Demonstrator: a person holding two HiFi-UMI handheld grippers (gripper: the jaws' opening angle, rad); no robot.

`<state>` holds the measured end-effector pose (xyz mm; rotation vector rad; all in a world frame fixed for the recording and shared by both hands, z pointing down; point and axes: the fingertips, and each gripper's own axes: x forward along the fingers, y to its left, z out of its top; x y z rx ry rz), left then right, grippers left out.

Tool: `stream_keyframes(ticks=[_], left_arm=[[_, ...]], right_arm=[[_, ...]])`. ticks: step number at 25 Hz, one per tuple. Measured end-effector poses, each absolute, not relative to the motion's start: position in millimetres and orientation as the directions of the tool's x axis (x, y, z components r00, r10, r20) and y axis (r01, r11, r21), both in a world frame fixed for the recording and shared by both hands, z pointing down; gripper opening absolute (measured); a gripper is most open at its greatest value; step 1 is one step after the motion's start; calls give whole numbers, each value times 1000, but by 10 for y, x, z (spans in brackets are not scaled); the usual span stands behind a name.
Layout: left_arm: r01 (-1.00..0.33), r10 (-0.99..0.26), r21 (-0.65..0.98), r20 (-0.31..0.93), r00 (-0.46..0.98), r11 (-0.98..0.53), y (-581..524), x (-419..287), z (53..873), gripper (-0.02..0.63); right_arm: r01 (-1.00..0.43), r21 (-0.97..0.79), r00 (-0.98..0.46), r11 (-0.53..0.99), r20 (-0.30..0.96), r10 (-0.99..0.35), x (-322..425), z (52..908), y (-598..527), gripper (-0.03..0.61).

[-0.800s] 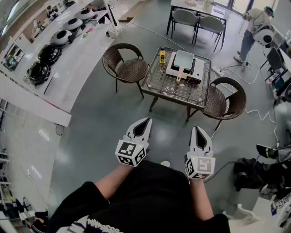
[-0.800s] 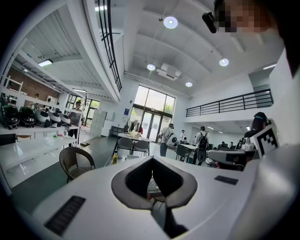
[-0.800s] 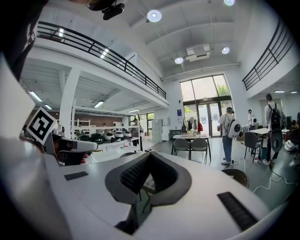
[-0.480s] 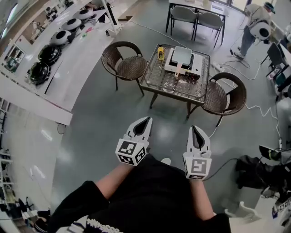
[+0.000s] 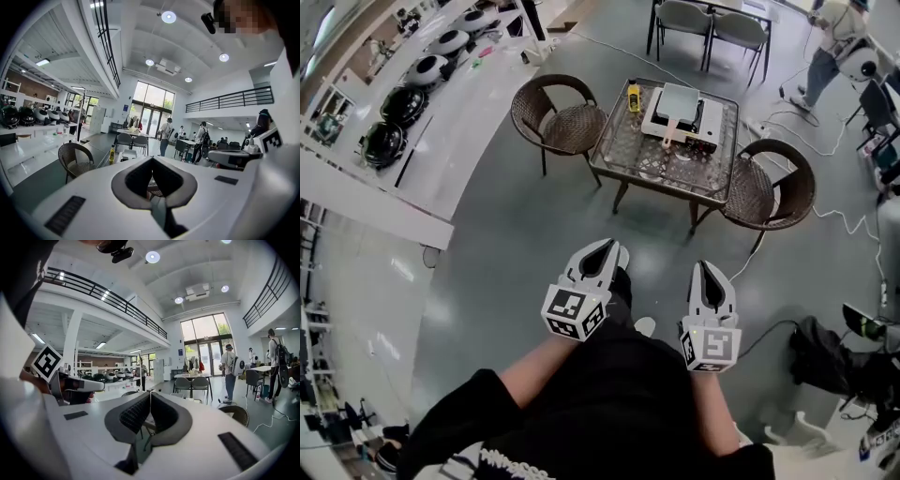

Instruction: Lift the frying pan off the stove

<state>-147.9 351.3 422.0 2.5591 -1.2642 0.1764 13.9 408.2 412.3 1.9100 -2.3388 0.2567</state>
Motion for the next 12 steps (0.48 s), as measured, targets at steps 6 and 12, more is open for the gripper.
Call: stream_keyframes(ticks=[6, 12], left_arm=[[-775, -742, 206, 225, 632, -598, 3285, -1347, 4230, 14], [-766, -734, 206, 222, 642, -608, 2938, -1232, 4269, 15]], right_arm=[[-981, -67, -191, 180, 211, -959, 200, 4171, 3934, 29], [-987, -57, -158, 149, 245, -957, 341, 4294, 3659, 29]])
